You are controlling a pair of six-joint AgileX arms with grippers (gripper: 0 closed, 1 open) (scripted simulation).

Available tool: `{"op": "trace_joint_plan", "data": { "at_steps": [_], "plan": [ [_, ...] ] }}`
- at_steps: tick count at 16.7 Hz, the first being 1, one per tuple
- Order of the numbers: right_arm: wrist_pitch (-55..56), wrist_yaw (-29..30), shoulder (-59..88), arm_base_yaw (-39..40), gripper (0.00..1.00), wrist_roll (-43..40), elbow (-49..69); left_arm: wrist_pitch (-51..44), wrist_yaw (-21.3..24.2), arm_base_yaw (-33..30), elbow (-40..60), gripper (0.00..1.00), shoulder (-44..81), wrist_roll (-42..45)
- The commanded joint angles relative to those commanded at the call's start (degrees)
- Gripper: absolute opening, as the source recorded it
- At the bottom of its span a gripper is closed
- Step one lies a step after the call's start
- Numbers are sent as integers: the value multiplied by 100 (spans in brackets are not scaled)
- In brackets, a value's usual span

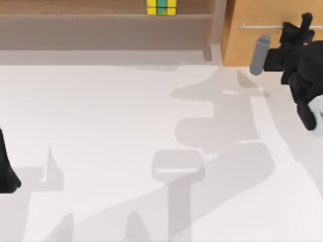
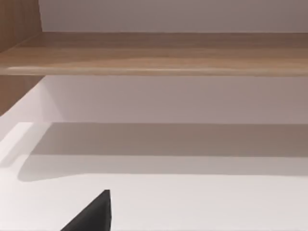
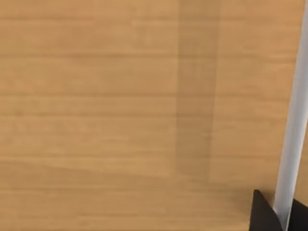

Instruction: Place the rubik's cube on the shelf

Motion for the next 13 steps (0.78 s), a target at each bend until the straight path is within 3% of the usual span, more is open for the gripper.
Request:
{"op": "trace_joint_plan", "data": {
  "at_steps": [5,13],
  "plan": [
    [-41,-6,27,-12,0,4,76,0,0,0,0,100,0,0],
    [-41,-6,27,-12,60,4,76,0,0,0,0,100,0,0]
  ]
}}
